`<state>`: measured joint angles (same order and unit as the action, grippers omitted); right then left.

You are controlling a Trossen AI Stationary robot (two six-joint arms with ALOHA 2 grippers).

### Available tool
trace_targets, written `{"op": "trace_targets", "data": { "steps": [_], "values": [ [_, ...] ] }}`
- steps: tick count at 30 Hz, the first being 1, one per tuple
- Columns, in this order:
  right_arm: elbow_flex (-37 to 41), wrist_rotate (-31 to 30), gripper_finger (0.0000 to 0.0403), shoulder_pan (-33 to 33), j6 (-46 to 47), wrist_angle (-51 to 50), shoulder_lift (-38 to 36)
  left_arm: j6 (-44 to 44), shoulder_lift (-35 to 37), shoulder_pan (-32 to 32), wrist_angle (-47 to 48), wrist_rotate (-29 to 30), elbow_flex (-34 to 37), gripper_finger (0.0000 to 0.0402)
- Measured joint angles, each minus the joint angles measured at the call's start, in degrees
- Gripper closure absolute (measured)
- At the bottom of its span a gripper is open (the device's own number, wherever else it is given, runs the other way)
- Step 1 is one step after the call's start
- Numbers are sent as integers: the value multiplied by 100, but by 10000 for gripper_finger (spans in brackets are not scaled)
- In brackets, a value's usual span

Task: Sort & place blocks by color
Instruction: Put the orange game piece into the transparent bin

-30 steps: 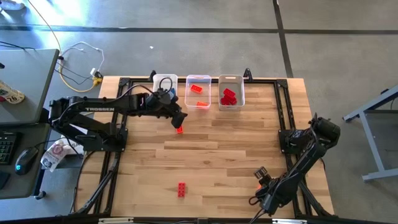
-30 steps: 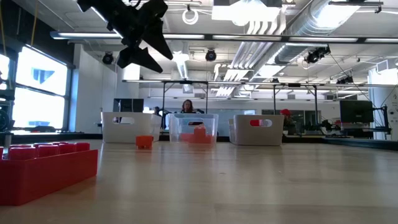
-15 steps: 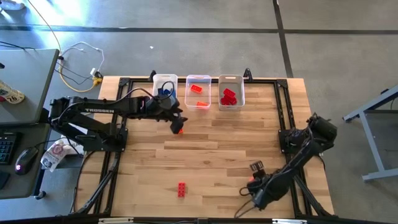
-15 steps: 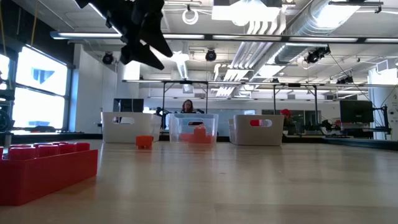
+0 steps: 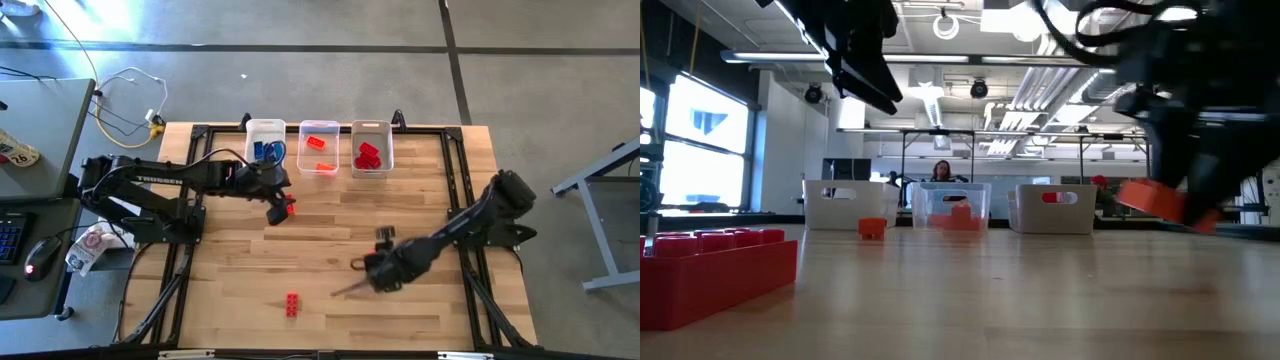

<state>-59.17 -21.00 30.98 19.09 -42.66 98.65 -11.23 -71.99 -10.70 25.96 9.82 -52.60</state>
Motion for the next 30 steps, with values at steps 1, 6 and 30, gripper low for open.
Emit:
{"op": "trace_targets", "data": {
  "steps": [1,6,30],
  "values": [
    [-1,-53,292,-150,-116,98,-61,36,0,9,58,-9,0,163],
    [-1,-200,292,-912,-704,605,-345,53,-2,99,315,-13,0,163],
    [-3,14,292,-3891,-2063,4285,-541,-225,-2,601,395,-28,0,163]
  ]
}}
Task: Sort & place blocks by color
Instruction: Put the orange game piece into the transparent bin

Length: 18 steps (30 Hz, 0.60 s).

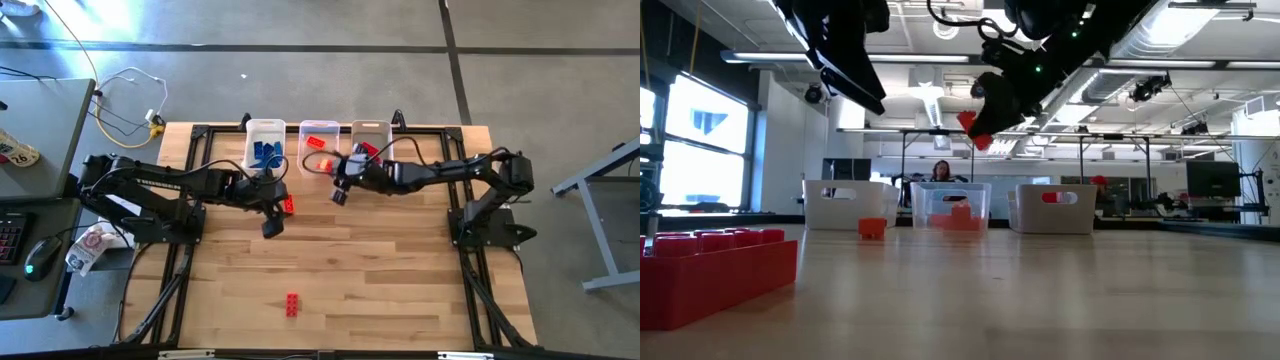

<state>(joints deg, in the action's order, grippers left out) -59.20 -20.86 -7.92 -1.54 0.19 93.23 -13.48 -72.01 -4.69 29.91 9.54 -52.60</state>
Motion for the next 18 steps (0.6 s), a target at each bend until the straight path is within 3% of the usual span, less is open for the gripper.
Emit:
{"op": "trace_targets", "data": {
  "steps": [9,18],
  "values": [
    [-4,4,292,-464,416,532,93,-1174,0,82,-85,-39,0,163],
    [-7,347,289,-820,905,999,555,-1188,2,412,-102,-50,0,163]
  ]
}}
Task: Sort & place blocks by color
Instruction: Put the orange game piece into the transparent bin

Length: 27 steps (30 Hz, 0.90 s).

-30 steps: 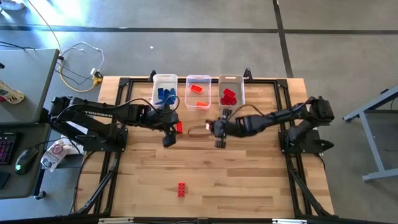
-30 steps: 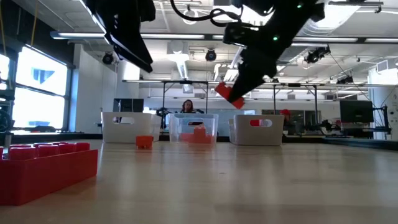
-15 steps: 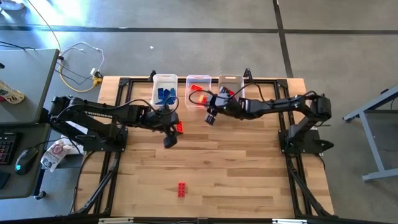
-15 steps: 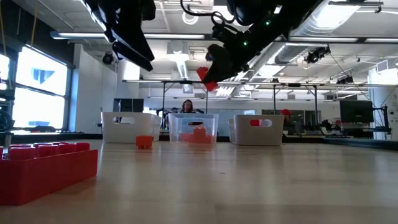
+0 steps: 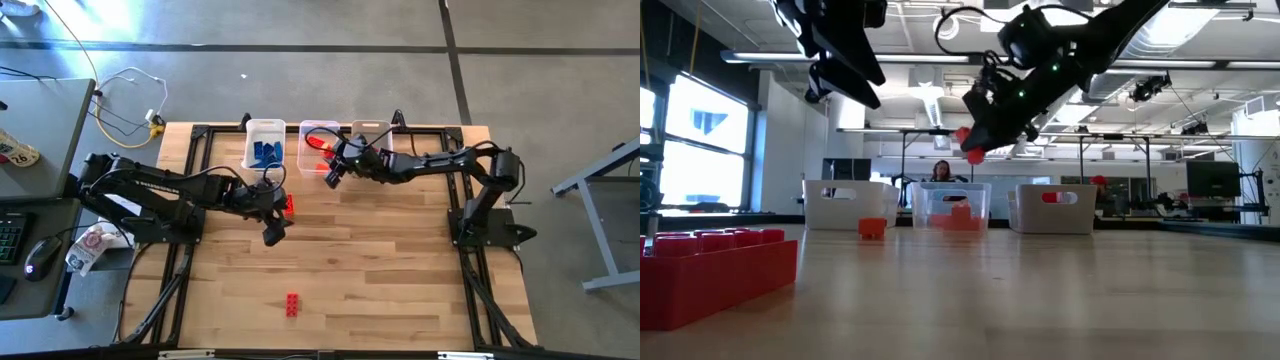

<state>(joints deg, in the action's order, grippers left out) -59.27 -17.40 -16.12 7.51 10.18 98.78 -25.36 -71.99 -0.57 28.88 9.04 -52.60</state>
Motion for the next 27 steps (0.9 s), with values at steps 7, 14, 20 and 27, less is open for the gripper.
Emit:
{"op": "trace_targets", "data": {
  "steps": [7,14,20,27],
  "values": [
    [0,267,290,-119,0,145,397,2,-2,193,-9,4,2,163],
    [4,435,290,-226,-92,124,630,280,-2,451,-7,14,2,163],
    [4,442,275,-324,-89,132,636,841,-2,615,-5,12,2,163],
    [4,436,235,-383,15,134,632,1532,-2,665,-4,15,2,163]
  ]
}}
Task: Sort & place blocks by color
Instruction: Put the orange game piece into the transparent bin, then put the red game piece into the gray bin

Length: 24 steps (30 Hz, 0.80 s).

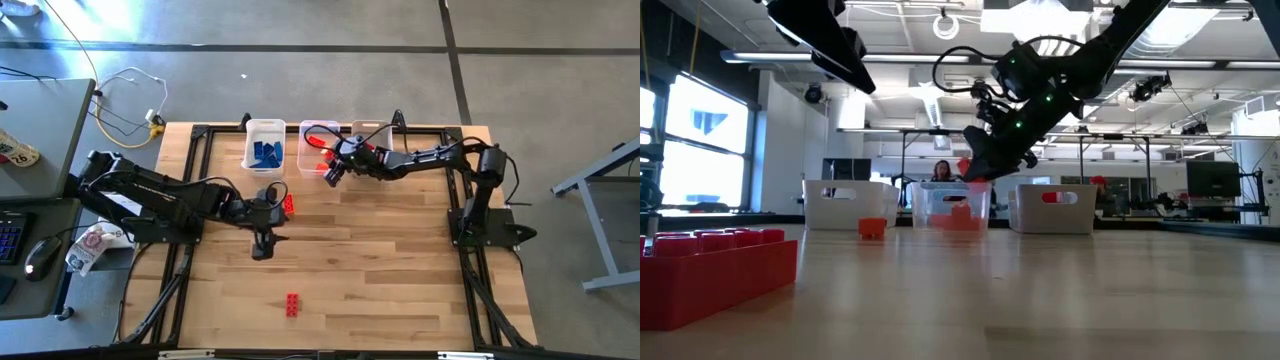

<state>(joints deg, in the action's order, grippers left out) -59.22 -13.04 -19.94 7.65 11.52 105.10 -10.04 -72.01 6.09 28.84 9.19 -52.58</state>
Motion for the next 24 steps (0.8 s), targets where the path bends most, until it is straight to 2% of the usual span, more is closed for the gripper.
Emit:
{"op": "trace_targets", "data": {
  "steps": [7,12,24],
  "values": [
    [0,-22,202,2,139,30,-9,452,0,-4,0,10,0,163],
    [0,-26,193,6,138,193,-9,879,0,-7,0,54,0,163],
    [4,-22,192,48,138,547,-364,2868,0,-197,-301,53,0,163]
  ]
}}
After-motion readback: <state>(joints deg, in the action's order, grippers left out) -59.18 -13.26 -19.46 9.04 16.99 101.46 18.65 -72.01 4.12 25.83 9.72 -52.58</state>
